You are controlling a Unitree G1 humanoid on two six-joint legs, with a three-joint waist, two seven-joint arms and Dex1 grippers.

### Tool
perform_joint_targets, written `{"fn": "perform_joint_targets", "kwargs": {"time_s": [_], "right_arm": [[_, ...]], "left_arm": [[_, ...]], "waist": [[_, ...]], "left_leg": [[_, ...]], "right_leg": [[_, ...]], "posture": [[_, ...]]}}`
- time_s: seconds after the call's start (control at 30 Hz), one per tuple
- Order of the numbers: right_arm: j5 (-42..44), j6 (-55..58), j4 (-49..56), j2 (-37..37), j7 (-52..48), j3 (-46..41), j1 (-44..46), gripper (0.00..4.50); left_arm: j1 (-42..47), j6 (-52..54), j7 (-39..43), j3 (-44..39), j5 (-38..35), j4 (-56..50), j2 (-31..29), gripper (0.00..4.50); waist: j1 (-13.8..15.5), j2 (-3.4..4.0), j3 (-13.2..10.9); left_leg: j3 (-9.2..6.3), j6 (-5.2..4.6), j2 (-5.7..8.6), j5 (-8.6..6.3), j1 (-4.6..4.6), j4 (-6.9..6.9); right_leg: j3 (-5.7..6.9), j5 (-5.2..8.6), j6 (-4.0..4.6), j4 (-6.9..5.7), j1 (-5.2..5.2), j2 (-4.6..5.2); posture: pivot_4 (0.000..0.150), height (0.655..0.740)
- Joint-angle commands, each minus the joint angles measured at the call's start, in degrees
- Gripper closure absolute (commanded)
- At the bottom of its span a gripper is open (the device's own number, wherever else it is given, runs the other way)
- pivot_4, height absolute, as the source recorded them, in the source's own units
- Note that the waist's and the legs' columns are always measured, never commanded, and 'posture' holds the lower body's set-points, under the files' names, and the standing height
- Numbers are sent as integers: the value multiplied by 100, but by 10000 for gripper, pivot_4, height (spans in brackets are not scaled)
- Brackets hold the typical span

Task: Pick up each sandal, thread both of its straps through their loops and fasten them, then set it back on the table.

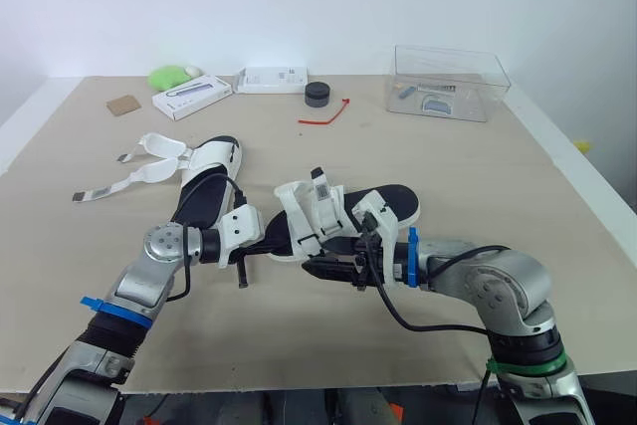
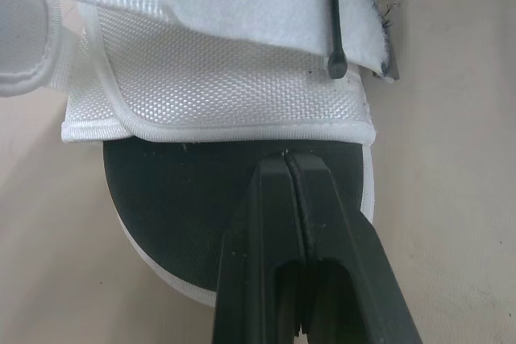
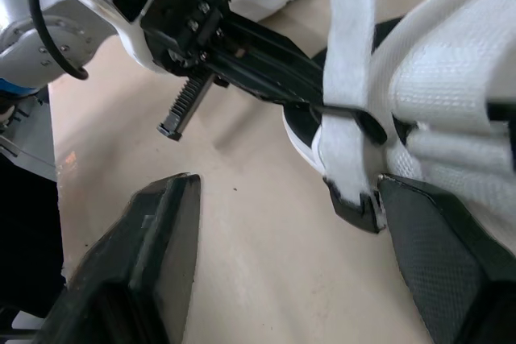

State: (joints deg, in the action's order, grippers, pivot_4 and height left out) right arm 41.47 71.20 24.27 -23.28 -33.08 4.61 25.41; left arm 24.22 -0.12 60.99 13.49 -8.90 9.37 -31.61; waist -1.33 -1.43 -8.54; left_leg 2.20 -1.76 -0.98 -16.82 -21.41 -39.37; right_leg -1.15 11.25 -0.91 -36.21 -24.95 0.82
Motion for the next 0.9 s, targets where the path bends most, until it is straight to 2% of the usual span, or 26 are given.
{"fn": "perform_joint_targets", "kwargs": {"time_s": [0.03, 0.17, 0.4, 0.5, 0.63, 0.87, 0.9], "right_arm": [[103, 13, 18, 41, -17, 87, 111, 25422], [1, 157, -150, 42, 111, 185, 124, 44506], [205, 706, -15, -291, 6, 233, -53, 44506], [717, 1141, 394, -1002, -655, 424, -167, 44506], [1121, 1332, 547, -1413, -1066, 519, -117, 44506], [1311, 1206, 750, -1584, -1152, 497, -222, 44506], [1324, 1192, 775, -1582, -1145, 474, -231, 41109]], "left_arm": [[-312, 211, 8, 235, 358, 182, -129, 45000], [-391, 236, -19, 231, 367, 107, -169, 45000], [-419, 239, -59, 253, 374, 89, -157, 45000], [-430, 234, -77, 281, 380, 109, -128, 45000], [-400, 190, -63, 332, 410, 187, -100, 45000], [-323, 186, -58, 366, 403, 229, -81, 45000], [-332, 177, -52, 367, 402, 227, -87, 45000]], "waist": [[0, 0, 0], [-3, 0, 0], [-3, 0, 1], [0, 1, 0], [-2, 0, 3], [13, 1, 6], [14, 1, 7]], "left_leg": [[0, 0, 0, 0, 0, 1], [1, 0, 0, -1, -1, 6], [-6, -1, -6, -2, -1, 11], [-7, -1, -5, -2, -3, 12], [-7, -3, -5, -4, 2, 12], [-19, -9, 0, -15, -3, 13], [-21, -8, 3, -17, -6, 13]], "right_leg": [[0, 1, 1, 0, 0, 0], [1, 4, 6, 0, -3, 2], [4, 12, 19, 0, -3, 2], [4, 13, 19, 0, -3, 2], [6, 17, 16, 2, 3, 0], [5, 38, 5, 1, 6, -19], [5, 41, 5, 1, 6, -15]], "posture": [[1500, 7400], [1500, 7400], [1500, 7400], [1500, 7400], [1500, 7400], [1500, 7400], [1500, 7400]]}}
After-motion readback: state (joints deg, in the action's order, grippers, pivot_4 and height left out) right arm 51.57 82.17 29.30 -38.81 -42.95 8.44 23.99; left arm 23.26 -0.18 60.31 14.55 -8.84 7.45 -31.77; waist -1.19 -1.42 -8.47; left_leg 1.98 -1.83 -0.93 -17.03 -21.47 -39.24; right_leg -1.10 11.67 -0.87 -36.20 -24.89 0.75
